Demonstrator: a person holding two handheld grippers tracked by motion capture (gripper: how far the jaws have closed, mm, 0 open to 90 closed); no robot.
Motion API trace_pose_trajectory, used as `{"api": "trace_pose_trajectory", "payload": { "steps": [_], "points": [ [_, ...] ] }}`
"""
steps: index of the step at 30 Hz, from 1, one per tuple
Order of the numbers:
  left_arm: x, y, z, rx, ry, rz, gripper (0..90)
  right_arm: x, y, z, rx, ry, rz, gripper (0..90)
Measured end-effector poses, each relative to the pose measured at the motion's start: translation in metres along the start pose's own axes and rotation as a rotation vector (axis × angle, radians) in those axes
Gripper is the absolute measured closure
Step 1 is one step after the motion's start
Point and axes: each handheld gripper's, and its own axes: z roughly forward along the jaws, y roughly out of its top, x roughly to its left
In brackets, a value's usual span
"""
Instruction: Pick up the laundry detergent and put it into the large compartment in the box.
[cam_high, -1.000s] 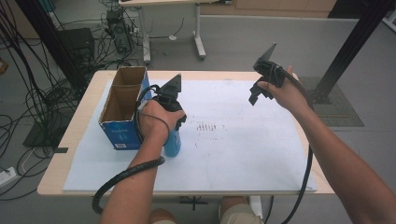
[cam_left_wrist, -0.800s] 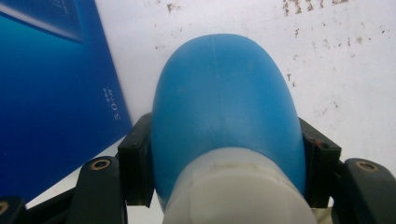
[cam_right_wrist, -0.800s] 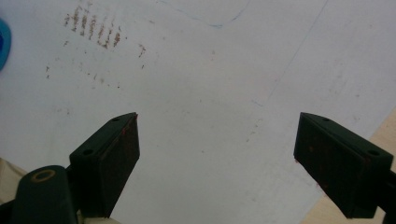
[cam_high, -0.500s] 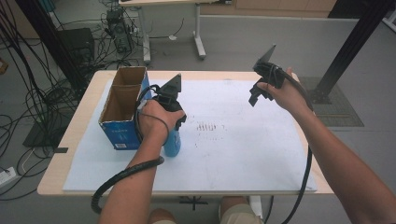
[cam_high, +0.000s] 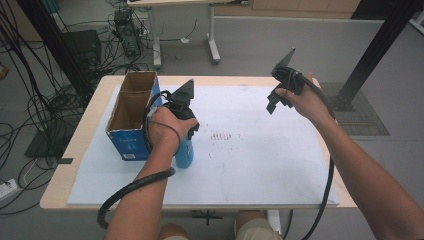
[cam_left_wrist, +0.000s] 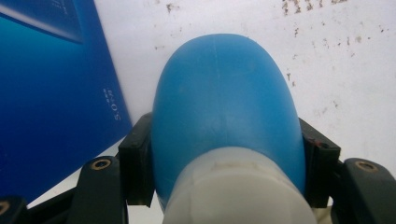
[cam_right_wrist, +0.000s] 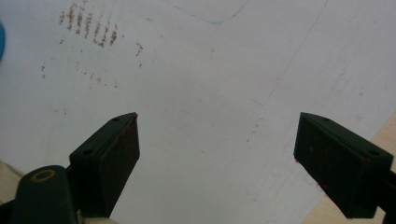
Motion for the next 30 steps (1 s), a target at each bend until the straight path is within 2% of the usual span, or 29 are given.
{"api": "trace_pose_trajectory", "payload": {
  "steps": [30],
  "points": [
    [0.0002, 0.0004, -0.0001, 0.003, 0.000, 0.000, 37.2, -0.0019, -0.0020, -0.0004, -0.004, 0.002, 0.005, 14.2]
  ]
}}
